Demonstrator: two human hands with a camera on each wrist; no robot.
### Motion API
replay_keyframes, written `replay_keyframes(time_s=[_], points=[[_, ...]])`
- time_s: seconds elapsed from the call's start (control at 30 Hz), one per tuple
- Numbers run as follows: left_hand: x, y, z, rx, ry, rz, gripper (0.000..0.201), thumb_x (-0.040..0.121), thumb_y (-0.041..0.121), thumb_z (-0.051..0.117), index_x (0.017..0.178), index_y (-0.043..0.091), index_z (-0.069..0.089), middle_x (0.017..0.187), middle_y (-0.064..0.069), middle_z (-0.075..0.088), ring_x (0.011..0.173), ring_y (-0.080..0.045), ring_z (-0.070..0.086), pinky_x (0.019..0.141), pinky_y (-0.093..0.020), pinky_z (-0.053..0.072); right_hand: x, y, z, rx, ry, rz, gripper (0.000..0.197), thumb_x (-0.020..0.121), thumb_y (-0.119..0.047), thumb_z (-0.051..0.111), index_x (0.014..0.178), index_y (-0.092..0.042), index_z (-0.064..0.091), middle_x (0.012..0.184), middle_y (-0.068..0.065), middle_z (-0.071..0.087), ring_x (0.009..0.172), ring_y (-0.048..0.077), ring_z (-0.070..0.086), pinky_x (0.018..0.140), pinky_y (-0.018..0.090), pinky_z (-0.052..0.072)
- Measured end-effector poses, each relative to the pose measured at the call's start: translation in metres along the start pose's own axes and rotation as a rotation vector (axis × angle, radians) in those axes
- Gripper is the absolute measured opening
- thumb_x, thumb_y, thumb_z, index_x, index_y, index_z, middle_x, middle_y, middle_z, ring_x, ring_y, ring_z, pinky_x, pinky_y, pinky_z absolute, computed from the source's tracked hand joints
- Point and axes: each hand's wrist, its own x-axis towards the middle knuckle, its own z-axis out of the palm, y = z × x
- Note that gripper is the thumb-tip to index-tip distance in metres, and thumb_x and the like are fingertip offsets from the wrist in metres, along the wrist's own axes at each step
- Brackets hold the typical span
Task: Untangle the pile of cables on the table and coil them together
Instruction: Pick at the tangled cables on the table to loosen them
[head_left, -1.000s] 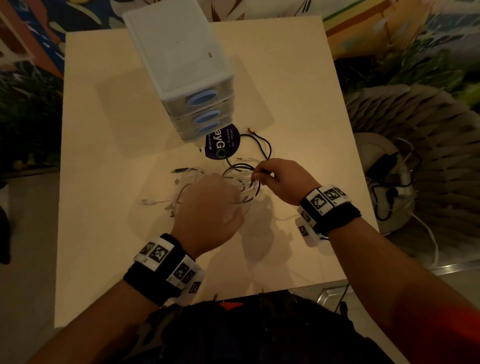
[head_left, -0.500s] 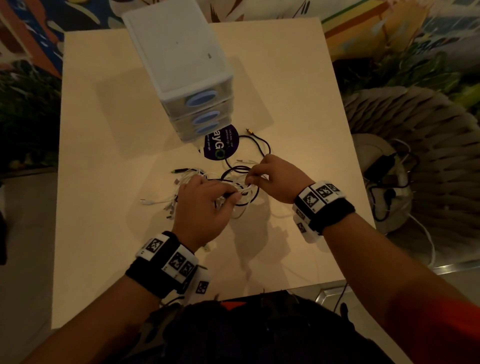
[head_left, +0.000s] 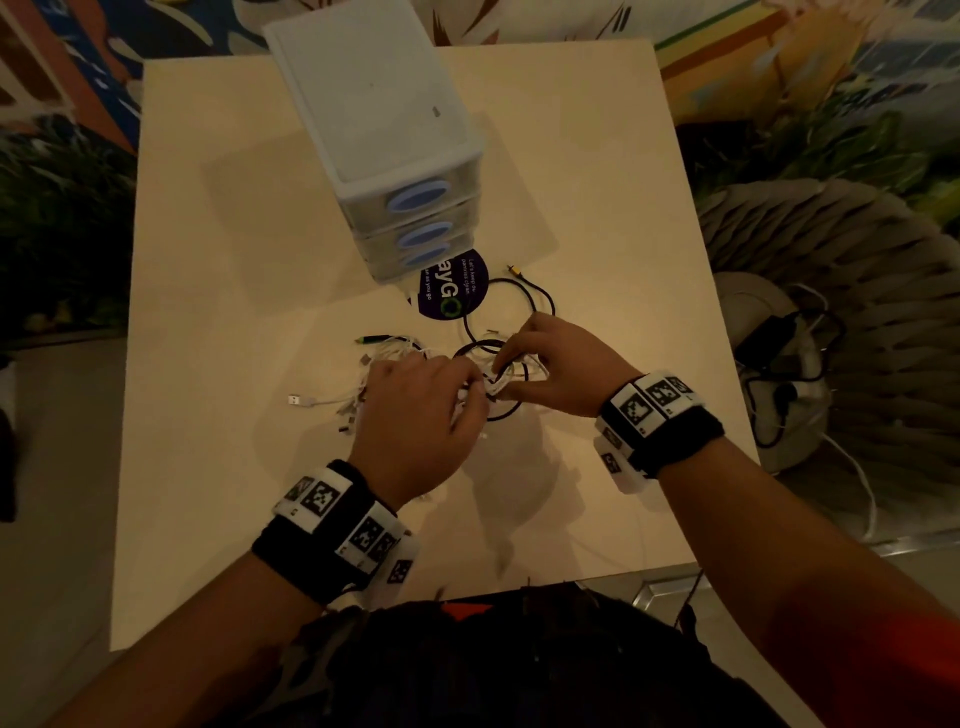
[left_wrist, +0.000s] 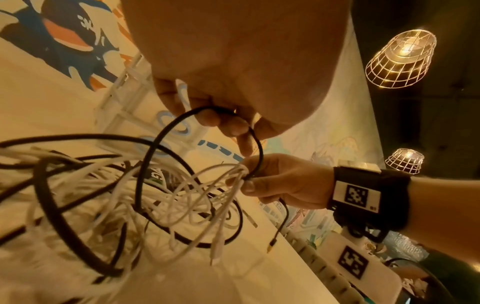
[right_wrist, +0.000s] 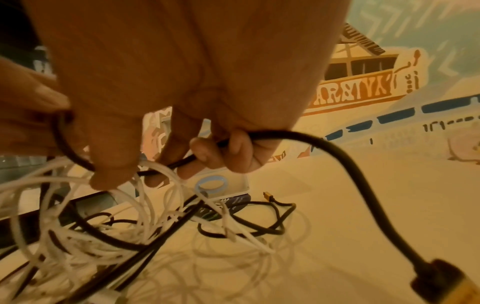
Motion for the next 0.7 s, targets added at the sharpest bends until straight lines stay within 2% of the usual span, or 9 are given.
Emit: replay_keyframes(time_s=[0.1,0.13,0.27,0.37,0.47,0.53,0.6,0.7], points=[[0.002,0.001,0.002,0.156,-0.119,0.058,0.036,0.096,0.068,0.041,0.089,0.036,0.057,0.080,0.018,0.059,0.080,-0.012,0.054,0.086,-0.041,0.032,0.004,-0.004,0.000,-0.024,-0.011,-0.017,0.027,0.086,-0.042,0.075,0.110,-0.029,0.074,0.105,-0.001,0.055,0.091,0.011,0.052,0.080,0.027,0.041],[0.003,0.001,0.002,0.181,-0.146,0.071,0.035,0.096,0.068,0.042,0.090,0.037,0.056,0.082,0.017,0.062,0.082,-0.013,0.056,0.086,-0.041,0.032,0.005,-0.005,0.000,-0.034,-0.016,-0.017,0.027,0.086,-0.042,0.075,0.110,-0.029,0.074,0.106,-0.001,0.055,0.092,0.012,0.052,0.081,0.028,0.042],[0.007,-0.001,-0.004,0.152,-0.117,0.016,0.029,0.098,0.059,0.048,0.094,0.034,0.061,0.083,0.012,0.067,0.084,-0.018,0.060,0.087,-0.042,0.035,0.005,-0.001,-0.002,-0.043,-0.006,0.010,0.027,0.087,-0.044,0.074,0.111,-0.031,0.075,0.102,-0.001,0.055,0.092,0.017,0.055,0.081,0.033,0.046],[0.009,-0.010,-0.006,0.109,-0.059,-0.083,0.030,0.097,0.057,0.054,0.085,0.032,0.064,0.071,0.010,0.060,0.077,-0.020,0.058,0.078,-0.040,0.037,0.003,0.001,-0.001,-0.046,-0.003,0.030,0.029,0.089,-0.047,0.071,0.113,-0.032,0.075,0.099,-0.002,0.054,0.088,0.014,0.053,0.080,0.034,0.046],[0.006,-0.019,-0.003,-0.072,-0.046,-0.099,0.020,0.099,0.046,0.059,0.088,0.031,0.065,0.068,0.013,0.058,0.075,-0.020,0.061,0.073,-0.039,0.044,0.002,0.001,0.003,-0.057,-0.007,0.002,0.029,0.092,-0.048,0.067,0.115,-0.033,0.074,0.103,-0.004,0.054,0.091,0.014,0.053,0.082,0.036,0.048],[0.006,-0.022,-0.003,-0.187,-0.074,-0.126,0.021,0.103,0.044,0.052,0.092,0.031,0.064,0.071,0.012,0.063,0.074,-0.016,0.060,0.074,-0.042,0.050,0.002,-0.001,0.005,-0.055,0.022,-0.053,0.030,0.093,-0.045,0.067,0.119,-0.032,0.072,0.107,-0.003,0.055,0.091,0.011,0.052,0.082,0.032,0.048],[0.006,-0.022,-0.004,-0.258,-0.092,-0.162,0.029,0.104,0.047,0.039,0.089,0.030,0.057,0.076,0.008,0.065,0.075,-0.020,0.059,0.074,-0.046,0.050,0.002,-0.003,0.006,-0.033,0.082,-0.099,0.033,0.093,-0.040,0.069,0.125,-0.030,0.067,0.110,-0.001,0.055,0.093,0.011,0.054,0.084,0.028,0.047],[0.006,-0.020,-0.008,-0.210,-0.084,-0.140,0.032,0.100,0.051,0.031,0.085,0.031,0.050,0.075,0.005,0.062,0.074,-0.023,0.057,0.074,-0.046,0.048,0.004,-0.007,0.004,-0.027,0.118,-0.118,0.022,0.093,-0.033,0.070,0.114,-0.025,0.068,0.109,-0.001,0.057,0.097,0.016,0.058,0.086,0.032,0.050]])
